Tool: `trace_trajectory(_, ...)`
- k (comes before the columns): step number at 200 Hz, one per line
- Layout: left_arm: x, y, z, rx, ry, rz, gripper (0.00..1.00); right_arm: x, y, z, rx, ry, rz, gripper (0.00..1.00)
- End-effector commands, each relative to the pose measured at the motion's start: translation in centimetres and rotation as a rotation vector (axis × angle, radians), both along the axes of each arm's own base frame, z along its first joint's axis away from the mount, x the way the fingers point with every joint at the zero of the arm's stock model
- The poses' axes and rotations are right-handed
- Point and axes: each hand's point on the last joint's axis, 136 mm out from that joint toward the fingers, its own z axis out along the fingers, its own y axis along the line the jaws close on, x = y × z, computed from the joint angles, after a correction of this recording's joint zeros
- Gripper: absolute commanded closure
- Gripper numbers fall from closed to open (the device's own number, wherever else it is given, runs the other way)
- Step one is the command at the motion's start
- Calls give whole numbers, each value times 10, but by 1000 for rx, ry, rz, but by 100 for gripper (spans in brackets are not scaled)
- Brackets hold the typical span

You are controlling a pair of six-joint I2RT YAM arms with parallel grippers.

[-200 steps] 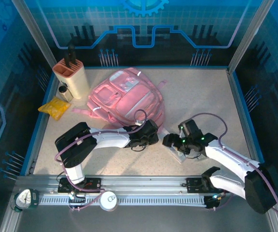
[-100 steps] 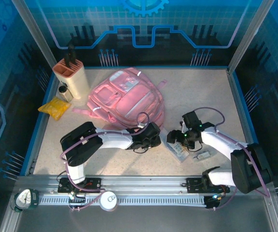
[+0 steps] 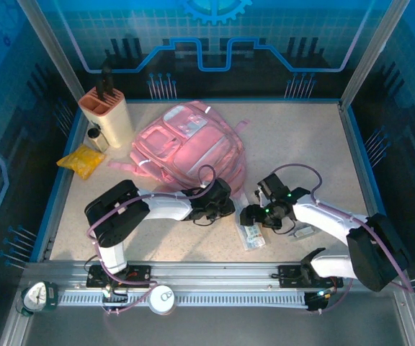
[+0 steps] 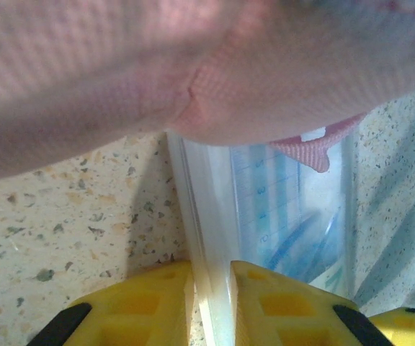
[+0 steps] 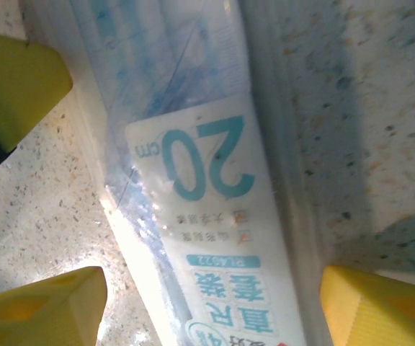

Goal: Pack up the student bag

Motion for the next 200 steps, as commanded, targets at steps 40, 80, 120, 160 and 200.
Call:
trace_trajectory(40,-2,8,-21,66,36,-13,85,-12,10,-21,66,95,72,31)
trace_trajectory(80,-5,7,-25,70,49,-21,88,-7,31,-3,188,69,90,40)
trace_trajectory(120,-5,7,-25,77,49,-26,89,-1,34,6,224,47,93,47)
trace_trajectory(160,-5,6,-25,80,50,-37,89,-2,32,2,240,60,81,58)
trace_trajectory(200,-5,4,-21,78,40,-45,90,0,27,2,240,51,64,73)
